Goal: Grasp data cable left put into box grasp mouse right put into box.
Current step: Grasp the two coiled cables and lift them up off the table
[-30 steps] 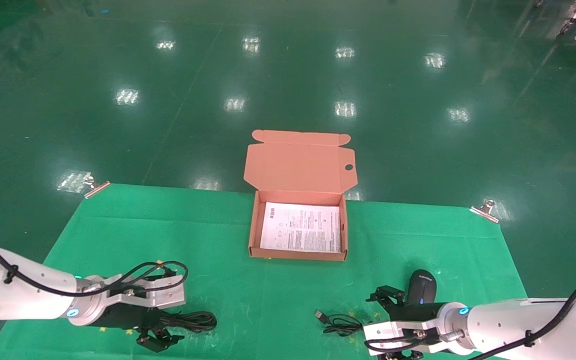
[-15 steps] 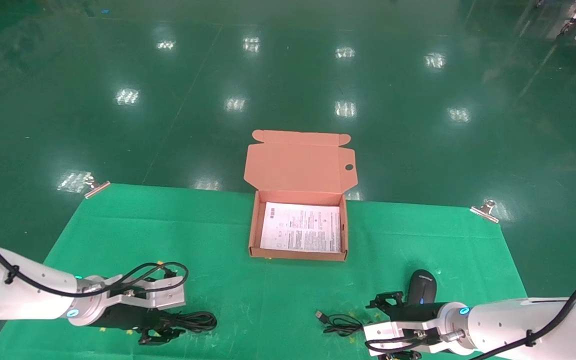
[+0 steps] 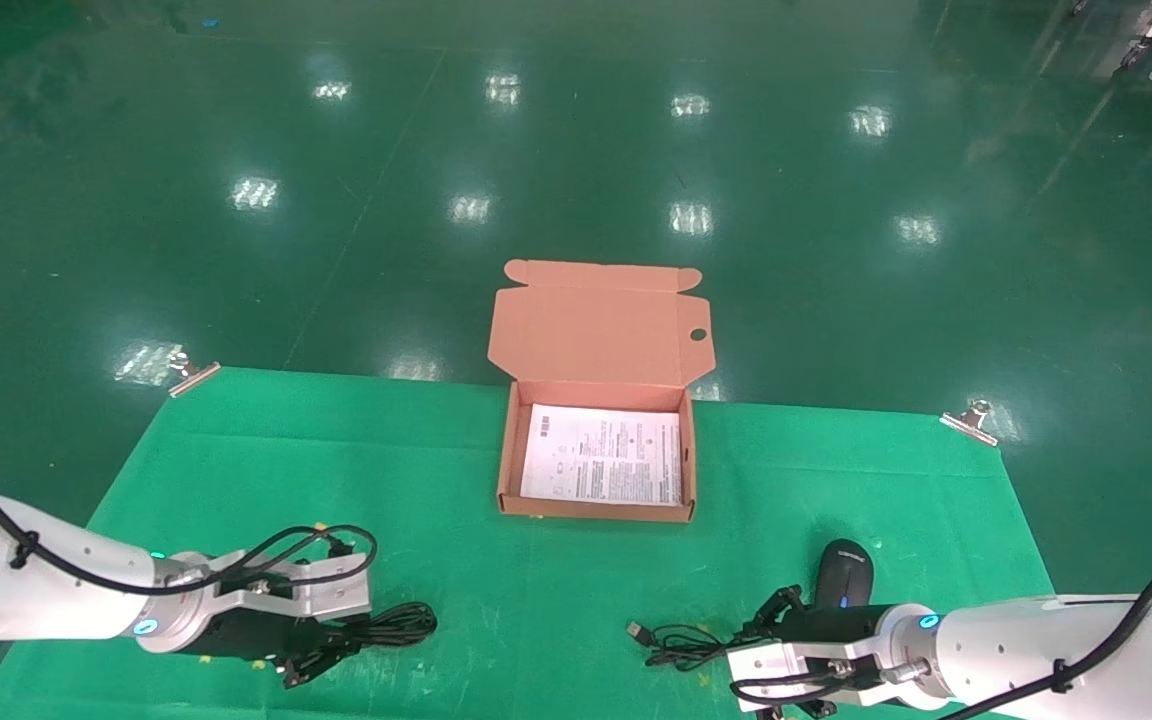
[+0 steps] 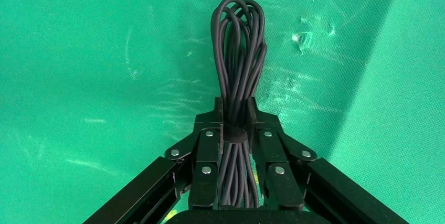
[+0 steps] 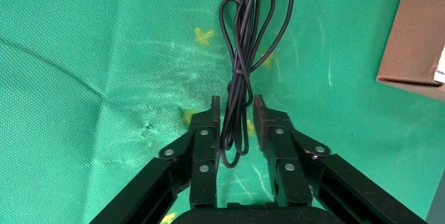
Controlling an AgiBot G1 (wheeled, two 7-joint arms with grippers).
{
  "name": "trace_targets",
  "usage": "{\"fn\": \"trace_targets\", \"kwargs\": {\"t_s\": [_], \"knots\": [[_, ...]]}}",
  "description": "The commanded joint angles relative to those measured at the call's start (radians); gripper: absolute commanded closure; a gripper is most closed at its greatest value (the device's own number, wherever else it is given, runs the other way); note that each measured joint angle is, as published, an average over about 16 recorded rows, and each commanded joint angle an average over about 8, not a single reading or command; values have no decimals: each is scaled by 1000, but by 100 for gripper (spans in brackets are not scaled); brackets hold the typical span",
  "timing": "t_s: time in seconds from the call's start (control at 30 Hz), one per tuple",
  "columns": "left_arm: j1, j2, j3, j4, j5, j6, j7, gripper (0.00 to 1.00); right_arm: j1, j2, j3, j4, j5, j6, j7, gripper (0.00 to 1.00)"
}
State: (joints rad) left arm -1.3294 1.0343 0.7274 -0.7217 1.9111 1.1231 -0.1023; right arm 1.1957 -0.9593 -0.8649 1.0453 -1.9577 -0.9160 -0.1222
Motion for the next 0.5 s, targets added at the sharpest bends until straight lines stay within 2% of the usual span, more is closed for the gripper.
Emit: {"fn": "trace_targets", "kwargs": {"t_s": [0.03,0.33,0.5], "knots": [[0,0,0,0,0,0,0,100,0,0,0,0,0,0,0,100],[-7,-7,0,-13,5,0,5,100,10,7,6,8,3,-1,2,100],[-22,-46,0,-95,23,0,17,100,53,58,43,64,27,-6,24,100]]}}
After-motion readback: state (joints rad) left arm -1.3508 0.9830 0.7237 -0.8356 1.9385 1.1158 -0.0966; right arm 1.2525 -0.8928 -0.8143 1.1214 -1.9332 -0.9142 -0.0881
